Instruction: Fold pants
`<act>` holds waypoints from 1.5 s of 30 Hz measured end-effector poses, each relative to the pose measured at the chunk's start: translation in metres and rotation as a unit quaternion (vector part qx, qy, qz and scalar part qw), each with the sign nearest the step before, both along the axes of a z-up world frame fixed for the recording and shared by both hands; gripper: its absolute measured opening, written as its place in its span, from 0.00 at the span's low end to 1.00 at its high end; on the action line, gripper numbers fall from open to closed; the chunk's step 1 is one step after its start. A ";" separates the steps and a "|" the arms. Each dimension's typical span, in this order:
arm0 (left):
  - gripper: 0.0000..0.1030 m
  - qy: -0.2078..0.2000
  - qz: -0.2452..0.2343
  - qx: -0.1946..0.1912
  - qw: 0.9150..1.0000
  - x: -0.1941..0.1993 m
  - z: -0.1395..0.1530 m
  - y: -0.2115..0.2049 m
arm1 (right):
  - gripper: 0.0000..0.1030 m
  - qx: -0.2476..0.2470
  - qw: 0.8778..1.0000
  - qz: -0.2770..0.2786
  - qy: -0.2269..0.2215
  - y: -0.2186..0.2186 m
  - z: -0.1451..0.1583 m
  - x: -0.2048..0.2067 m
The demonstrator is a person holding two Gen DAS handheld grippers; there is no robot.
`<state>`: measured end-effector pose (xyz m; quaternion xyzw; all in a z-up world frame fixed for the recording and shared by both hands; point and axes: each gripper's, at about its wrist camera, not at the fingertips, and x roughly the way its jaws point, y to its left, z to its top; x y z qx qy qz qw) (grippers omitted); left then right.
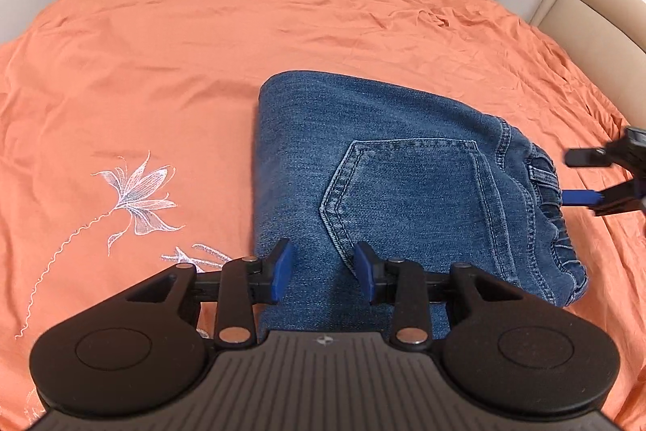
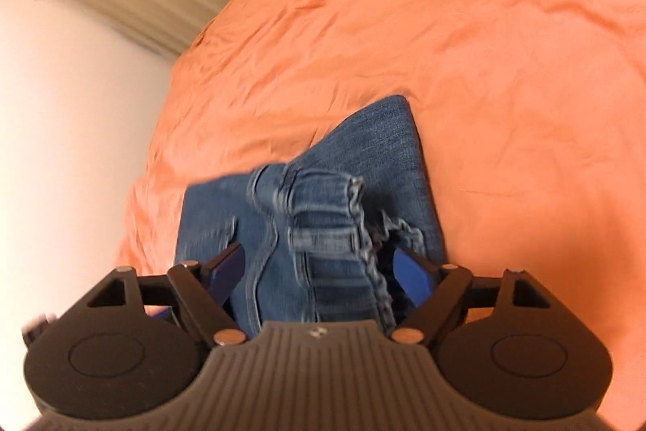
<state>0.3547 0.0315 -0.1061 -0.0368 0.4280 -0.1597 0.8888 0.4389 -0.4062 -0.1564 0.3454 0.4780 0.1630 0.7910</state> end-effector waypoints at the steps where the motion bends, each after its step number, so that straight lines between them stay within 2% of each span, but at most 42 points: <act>1: 0.39 -0.002 -0.001 0.002 1.000 0.002 0.000 -0.002 | 0.71 0.013 1.000 -0.010 0.008 0.001 -0.006 0.004; 4: 0.39 -0.010 -0.005 0.006 1.000 0.000 -0.003 -0.004 | 0.67 0.035 0.998 -0.036 0.029 0.003 -0.024 0.012; 6: 0.39 -0.011 -0.003 0.005 1.000 -0.001 -0.005 -0.003 | 0.45 0.050 0.997 -0.052 0.039 0.003 -0.035 0.013; 7: 0.39 -0.012 -0.002 0.004 1.000 -0.001 -0.006 -0.003 | 0.40 0.052 0.996 -0.056 0.040 0.003 -0.037 0.014; 8: 0.39 -0.011 -0.001 0.002 1.000 -0.001 -0.007 -0.002 | 0.29 0.041 0.997 -0.054 0.037 0.004 -0.037 0.014; 9: 0.39 -0.011 -0.001 0.000 1.000 -0.001 -0.007 -0.002 | 0.23 0.020 0.998 -0.049 0.028 0.007 -0.034 0.015; 13: 0.39 -0.012 0.006 -0.005 1.000 -0.003 -0.007 -0.001 | 0.15 -0.052 0.998 0.001 -0.024 0.015 -0.010 0.014; 15: 0.39 -0.015 0.010 -0.006 1.000 -0.003 -0.007 0.000 | 0.13 -0.070 0.996 0.019 -0.055 0.024 0.008 0.014; 20: 0.38 -0.017 0.017 -0.020 1.000 -0.002 -0.006 0.001 | 0.12 -0.072 0.987 0.033 -0.140 0.031 0.068 0.017; 22: 0.35 -0.015 0.014 -0.019 1.000 0.001 -0.007 -0.003 | 0.12 -0.095 0.985 0.030 -0.144 0.028 0.079 0.026; 25: 0.34 -0.010 0.009 -0.012 1.000 0.005 -0.011 -0.010 | 0.12 -0.127 0.988 0.016 -0.085 0.018 0.057 0.040; 27: 0.35 -0.007 0.004 -0.007 1.000 0.008 -0.013 -0.013 | 0.12 -0.135 0.990 0.007 -0.048 0.012 0.028 0.045; 29: 0.35 -0.010 -0.005 -0.001 1.000 0.011 -0.013 -0.015 | 0.12 -0.125 0.992 -0.008 -0.029 0.005 0.005 0.048; 31: 0.35 -0.011 -0.012 0.000 1.000 0.013 -0.012 -0.015 | 0.12 -0.108 0.994 -0.021 -0.018 -0.002 -0.012 0.052; 35: 0.35 -0.023 -0.012 0.000 1.000 0.014 -0.001 -0.009 | 0.14 -0.114 0.993 -0.022 -0.004 0.001 -0.035 0.062; 38: 0.35 -0.039 -0.016 0.010 0.999 0.025 0.011 -0.006 | 0.18 -0.134 0.991 -0.001 -0.021 0.007 -0.030 0.066; 41: 0.35 -0.057 -0.013 0.012 0.998 0.046 0.024 -0.006 | 0.35 -0.193 0.979 0.028 -0.058 0.019 -0.009 0.061; 43: 0.34 -0.070 -0.003 0.018 0.997 0.062 0.029 -0.010 | 0.39 -0.275 0.955 0.043 -0.099 0.031 0.009 0.053; 44: 0.33 -0.075 -0.002 0.023 0.997 0.071 0.028 -0.013 | 0.39 -0.306 0.943 0.049 -0.121 0.037 0.016 0.048; 45: 0.31 -0.075 0.001 0.027 0.997 0.080 0.027 -0.017 | 0.39 -0.318 0.936 0.052 -0.140 0.040 0.021 0.046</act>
